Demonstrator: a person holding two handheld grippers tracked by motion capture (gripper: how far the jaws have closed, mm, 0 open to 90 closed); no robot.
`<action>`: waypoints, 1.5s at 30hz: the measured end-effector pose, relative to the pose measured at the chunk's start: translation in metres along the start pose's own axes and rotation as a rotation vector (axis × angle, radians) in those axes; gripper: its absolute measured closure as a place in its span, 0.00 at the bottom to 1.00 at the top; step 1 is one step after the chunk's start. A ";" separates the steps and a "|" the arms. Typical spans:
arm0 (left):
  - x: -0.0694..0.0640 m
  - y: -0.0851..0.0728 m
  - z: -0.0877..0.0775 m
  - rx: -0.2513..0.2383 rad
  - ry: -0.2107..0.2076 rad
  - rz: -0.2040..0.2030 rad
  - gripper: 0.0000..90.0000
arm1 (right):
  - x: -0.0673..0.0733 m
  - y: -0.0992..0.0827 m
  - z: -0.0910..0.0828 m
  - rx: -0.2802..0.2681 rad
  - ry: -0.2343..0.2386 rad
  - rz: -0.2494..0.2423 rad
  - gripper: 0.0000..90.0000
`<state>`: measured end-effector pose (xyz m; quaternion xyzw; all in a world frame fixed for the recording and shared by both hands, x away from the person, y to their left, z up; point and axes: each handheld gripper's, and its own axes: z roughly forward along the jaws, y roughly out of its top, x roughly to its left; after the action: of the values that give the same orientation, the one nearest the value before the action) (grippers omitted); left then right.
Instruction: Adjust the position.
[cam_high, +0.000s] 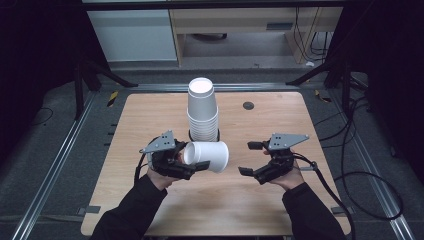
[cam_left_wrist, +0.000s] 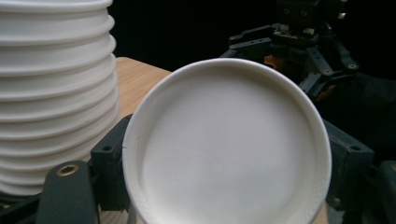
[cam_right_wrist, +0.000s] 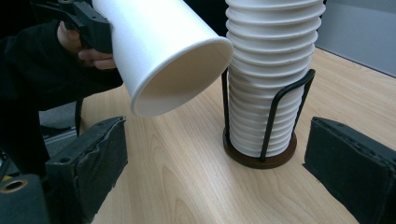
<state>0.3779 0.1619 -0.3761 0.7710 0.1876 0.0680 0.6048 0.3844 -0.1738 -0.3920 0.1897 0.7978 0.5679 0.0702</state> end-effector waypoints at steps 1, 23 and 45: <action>0.000 0.000 0.000 0.000 -0.005 0.000 0.23 | 0.000 0.000 0.000 -0.002 0.001 -0.002 0.07; -0.004 0.001 0.006 -0.081 -0.056 -0.011 0.23 | 0.009 0.009 0.014 -0.061 0.082 0.001 0.06; -0.016 0.005 0.016 -0.087 -0.144 0.008 0.24 | 0.015 0.014 0.025 -0.056 0.165 -0.014 0.06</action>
<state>0.3695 0.1406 -0.3737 0.7476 0.1374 0.0229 0.6494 0.3816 -0.1418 -0.3858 0.1347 0.7861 0.6031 0.0132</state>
